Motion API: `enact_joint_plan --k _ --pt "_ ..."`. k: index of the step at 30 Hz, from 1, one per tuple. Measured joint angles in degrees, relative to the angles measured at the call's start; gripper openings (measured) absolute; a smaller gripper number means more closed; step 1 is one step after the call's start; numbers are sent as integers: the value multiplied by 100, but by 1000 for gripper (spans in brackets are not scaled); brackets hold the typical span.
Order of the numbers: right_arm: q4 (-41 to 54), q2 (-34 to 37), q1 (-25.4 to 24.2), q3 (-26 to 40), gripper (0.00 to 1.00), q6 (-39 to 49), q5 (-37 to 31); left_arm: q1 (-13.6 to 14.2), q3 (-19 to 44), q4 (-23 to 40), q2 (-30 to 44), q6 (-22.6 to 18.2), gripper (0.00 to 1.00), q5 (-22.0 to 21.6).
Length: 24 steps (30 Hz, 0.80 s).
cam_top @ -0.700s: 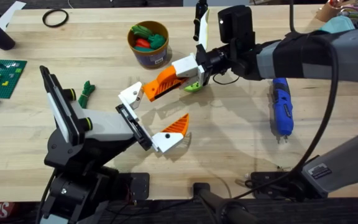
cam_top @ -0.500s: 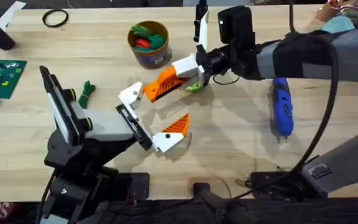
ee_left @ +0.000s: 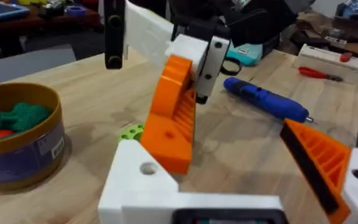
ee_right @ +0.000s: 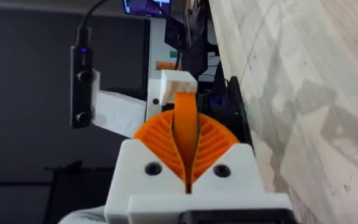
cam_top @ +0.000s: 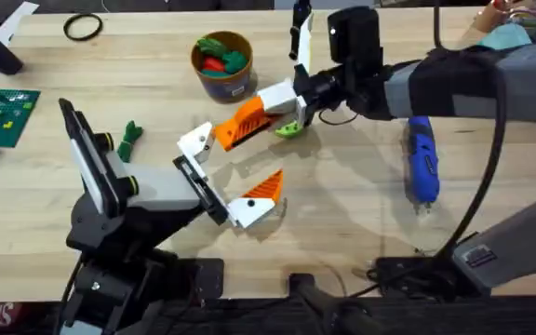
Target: Pick up the gripper from the table and insert it into the empty holder that is missing its gripper. Then pick up a screw, insert it into the mounting hole, and use the screwdriver to tighten it. Finally, clean up the table by picking up the vegetable and placing it into the bucket.
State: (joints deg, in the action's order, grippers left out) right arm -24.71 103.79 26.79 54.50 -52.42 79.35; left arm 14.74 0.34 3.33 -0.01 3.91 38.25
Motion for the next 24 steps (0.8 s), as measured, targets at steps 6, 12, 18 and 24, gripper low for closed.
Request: enact_joint_plan --k 6,12,18,24 --pt "-960 24 4 -40 14 -545 -5 0 5 -63 0 -110 986 -58" --pt "-948 37 4 -46 14 -815 -34 0 7 -37 0 -137 986 -74" --pt "-851 41 108 -46 14 -901 -211 0 7 -3 0 -130 986 -61" --pt "-852 171 220 -44 14 -936 -251 0 7 13 0 30 986 -97"
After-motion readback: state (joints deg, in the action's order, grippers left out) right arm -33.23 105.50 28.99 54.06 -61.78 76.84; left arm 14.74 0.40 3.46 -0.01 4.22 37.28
